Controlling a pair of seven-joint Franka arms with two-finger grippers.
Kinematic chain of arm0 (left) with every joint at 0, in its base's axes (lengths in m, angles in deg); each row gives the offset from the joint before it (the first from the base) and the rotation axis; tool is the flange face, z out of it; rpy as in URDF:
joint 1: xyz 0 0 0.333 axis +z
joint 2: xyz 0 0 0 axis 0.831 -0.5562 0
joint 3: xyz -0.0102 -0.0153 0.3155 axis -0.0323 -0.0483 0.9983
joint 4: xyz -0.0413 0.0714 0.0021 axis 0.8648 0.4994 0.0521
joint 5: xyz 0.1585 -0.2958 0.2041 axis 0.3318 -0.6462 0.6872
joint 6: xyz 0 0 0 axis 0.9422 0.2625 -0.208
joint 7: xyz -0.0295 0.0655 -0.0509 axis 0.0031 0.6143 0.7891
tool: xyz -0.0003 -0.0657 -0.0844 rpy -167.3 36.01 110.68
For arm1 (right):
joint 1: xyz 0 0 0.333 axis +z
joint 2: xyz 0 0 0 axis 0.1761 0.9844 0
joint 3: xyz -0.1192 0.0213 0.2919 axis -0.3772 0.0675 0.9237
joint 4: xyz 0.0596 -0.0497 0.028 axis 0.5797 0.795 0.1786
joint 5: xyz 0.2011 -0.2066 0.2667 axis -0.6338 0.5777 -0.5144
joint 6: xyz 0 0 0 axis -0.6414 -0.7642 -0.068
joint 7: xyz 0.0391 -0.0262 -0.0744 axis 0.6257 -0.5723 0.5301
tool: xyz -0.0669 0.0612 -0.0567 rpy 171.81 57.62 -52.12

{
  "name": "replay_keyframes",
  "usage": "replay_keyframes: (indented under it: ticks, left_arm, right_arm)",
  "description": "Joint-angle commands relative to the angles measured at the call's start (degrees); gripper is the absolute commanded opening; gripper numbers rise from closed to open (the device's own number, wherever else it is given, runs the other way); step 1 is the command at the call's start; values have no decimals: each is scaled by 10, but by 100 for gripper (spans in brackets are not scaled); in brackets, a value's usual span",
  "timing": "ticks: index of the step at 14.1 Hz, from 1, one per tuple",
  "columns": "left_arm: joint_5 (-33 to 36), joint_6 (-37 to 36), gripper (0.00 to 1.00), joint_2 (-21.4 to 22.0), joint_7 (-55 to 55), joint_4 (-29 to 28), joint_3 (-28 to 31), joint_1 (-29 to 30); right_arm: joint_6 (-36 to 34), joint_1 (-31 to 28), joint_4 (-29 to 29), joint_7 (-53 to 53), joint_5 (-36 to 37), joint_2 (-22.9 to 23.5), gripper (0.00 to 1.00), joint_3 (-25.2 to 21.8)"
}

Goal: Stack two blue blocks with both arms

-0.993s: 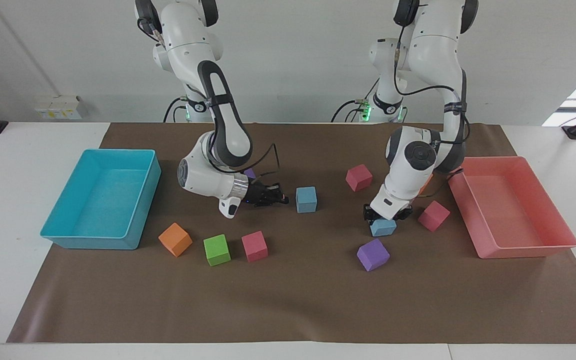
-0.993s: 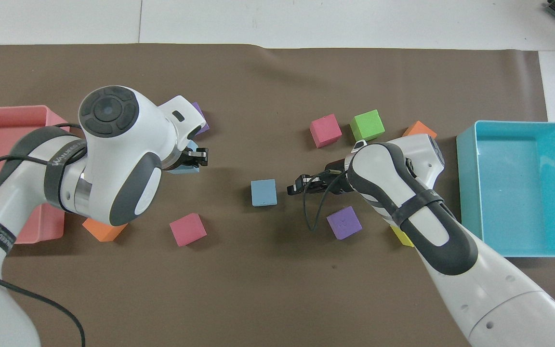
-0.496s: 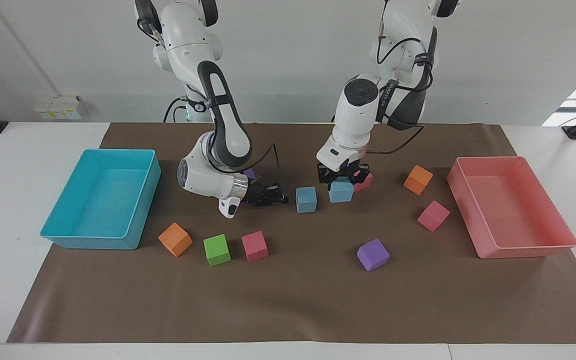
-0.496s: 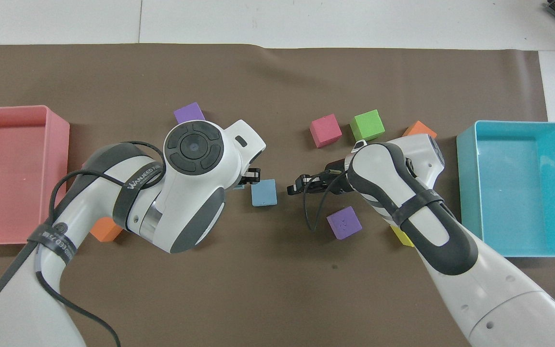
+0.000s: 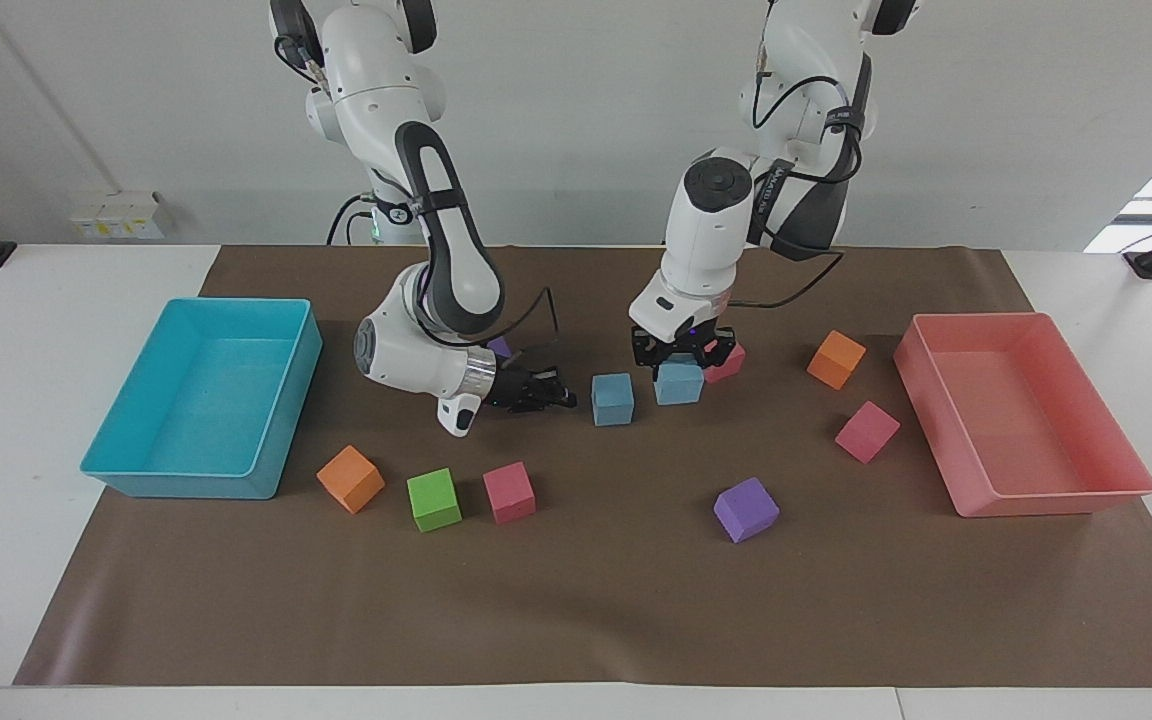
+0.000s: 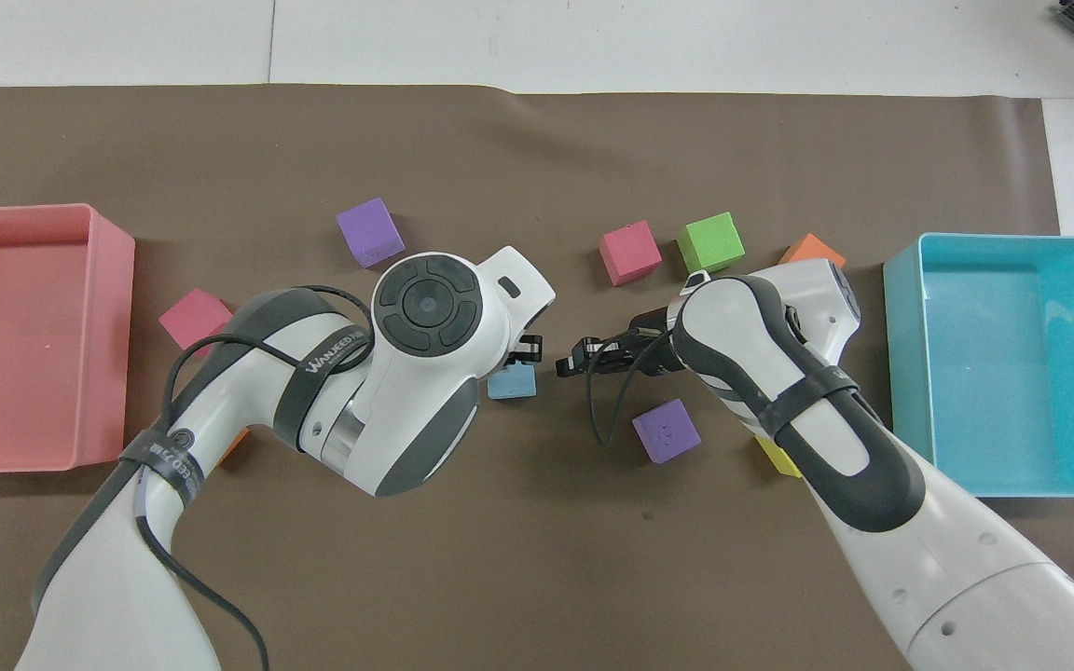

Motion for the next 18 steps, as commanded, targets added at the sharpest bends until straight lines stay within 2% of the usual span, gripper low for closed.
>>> replay_keyframes:
  ticks: [1, 12, 18]
  left_arm:
    - [-14, 8, 3, -5, 7, 6, 9, -20]
    - [-22, 3, 1, -5, 27, 1, 9, -22]
    - [-22, 12, 3, -14, 30, -13, 9, -28]
  right_arm:
    - [8, -2, 8, 14, -19, -4, 0, 3]
    - [8, -2, 8, 14, -19, -4, 0, 3]
    - [9, -1, 8, 14, -19, -4, 0, 2]
